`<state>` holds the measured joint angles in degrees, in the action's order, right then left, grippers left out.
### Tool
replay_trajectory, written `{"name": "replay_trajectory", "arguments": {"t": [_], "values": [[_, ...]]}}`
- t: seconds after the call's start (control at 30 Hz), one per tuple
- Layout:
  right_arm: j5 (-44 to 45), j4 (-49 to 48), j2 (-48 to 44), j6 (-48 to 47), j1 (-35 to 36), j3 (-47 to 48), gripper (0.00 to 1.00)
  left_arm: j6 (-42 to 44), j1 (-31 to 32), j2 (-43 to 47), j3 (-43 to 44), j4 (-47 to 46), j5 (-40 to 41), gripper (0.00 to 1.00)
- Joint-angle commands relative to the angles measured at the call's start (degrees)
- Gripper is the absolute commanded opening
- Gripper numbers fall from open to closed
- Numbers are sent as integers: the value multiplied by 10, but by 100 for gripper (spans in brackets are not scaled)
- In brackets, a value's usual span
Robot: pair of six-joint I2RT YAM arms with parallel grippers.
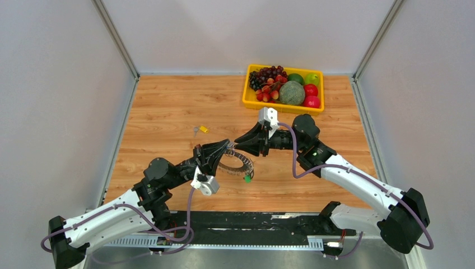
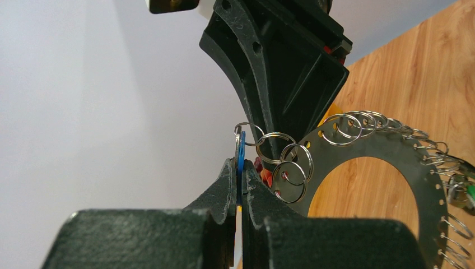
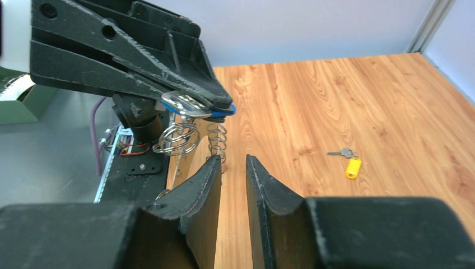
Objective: Remove the keys from the keyring
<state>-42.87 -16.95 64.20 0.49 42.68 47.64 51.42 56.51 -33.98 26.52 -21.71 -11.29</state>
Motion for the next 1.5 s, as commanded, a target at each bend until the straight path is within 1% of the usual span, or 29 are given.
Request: {"name": "replay_trajectory", "arguments": {"t": [0.0,0.5,0.87,0.97,1.13,1.27,1.33,1.4,1.47], "values": [[-40,-36,-2,16,5,22,27,-8,-1,3,20,-50,17,0],[-62,-71,-17,43,6,12,27,-1,-1,-7,19,-49,29,0],[-74,-86,1,56,7,17,26,-6,-1,-4,21,-49,20,0],[-76,-88,1,54,7,16,23,-7,-1,-1,21,-49,20,0],[-78,-82,0,49,8,16,14,-7,-1,0,20,-51,22,0],[-70,-78,-2,43,8,13,14,-8,-1,6,19,-55,25,0],[-71,-78,1,45,8,15,12,-8,0,8,19,-55,25,0],[-73,-80,3,48,8,17,6,-8,-1,6,19,-55,24,0],[-72,-81,6,49,8,16,3,-8,0,7,18,-57,24,0]]}}
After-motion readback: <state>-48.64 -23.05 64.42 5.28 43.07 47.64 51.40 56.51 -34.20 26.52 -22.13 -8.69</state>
